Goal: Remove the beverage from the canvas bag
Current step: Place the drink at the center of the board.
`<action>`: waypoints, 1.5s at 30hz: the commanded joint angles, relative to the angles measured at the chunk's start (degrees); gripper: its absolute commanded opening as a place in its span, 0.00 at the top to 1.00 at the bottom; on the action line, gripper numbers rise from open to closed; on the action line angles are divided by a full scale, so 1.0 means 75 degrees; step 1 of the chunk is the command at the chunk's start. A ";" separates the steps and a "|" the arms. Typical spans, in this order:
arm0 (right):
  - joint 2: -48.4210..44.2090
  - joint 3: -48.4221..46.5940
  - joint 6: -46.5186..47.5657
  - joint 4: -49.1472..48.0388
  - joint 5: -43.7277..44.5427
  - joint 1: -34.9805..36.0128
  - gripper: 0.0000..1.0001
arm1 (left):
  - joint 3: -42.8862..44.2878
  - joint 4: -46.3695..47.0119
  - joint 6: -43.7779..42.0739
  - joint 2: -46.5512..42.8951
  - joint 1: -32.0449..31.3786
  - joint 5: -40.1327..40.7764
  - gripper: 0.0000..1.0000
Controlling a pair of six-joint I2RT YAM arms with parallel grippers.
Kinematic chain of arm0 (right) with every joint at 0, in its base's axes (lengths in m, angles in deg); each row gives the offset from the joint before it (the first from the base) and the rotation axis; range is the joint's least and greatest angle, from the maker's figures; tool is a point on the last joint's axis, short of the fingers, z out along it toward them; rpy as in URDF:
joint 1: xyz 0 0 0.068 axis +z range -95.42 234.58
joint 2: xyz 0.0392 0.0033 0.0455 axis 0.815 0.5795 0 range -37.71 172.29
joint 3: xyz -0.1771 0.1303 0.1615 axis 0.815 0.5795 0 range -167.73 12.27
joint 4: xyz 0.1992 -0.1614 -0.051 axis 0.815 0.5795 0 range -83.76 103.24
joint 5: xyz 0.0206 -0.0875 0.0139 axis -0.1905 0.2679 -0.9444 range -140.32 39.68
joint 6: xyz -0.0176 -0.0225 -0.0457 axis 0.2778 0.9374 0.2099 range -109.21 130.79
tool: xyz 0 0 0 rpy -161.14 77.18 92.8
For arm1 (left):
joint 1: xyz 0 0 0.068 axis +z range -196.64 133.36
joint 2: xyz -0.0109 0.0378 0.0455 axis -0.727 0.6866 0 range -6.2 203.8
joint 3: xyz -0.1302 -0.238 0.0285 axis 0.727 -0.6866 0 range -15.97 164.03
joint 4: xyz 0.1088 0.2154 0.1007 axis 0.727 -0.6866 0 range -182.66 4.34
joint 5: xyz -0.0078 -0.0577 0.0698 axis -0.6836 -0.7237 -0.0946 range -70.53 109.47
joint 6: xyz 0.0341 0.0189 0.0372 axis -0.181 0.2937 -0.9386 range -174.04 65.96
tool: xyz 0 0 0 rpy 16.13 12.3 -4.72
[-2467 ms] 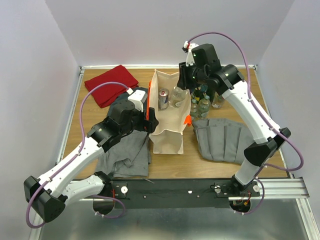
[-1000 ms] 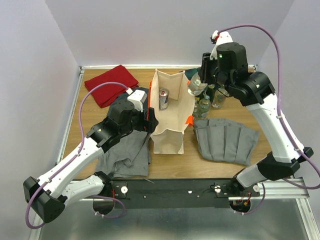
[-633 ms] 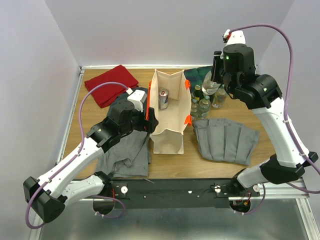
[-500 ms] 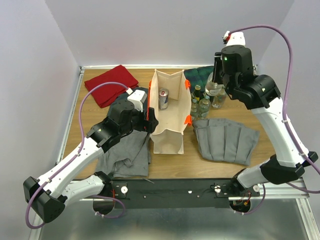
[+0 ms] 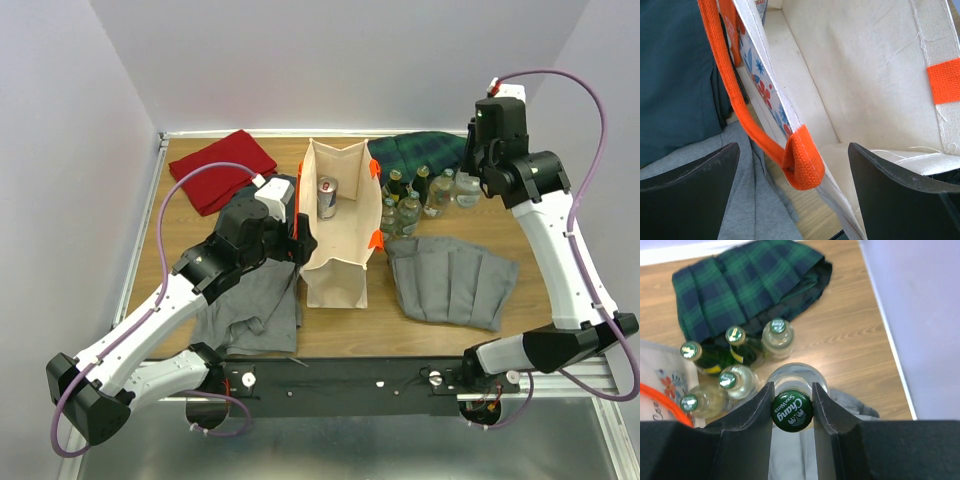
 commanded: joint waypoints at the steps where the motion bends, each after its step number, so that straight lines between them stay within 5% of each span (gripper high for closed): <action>1: -0.0451 0.0242 -0.0083 -0.1181 -0.0572 -0.0199 0.99 | 0.0166 0.0036 0.0023 0.0004 0.0047 0.0041 0.01; 20: -0.0943 0.2117 -0.0119 -0.2294 -0.2388 -0.1851 0.99 | 0.0131 -0.0011 0.0000 -0.0020 0.0047 0.0052 0.01; 45: -0.1741 0.4871 0.0127 -0.5200 -0.2799 -0.1922 0.99 | 0.0119 0.0024 0.0023 0.0062 0.0047 0.0099 0.01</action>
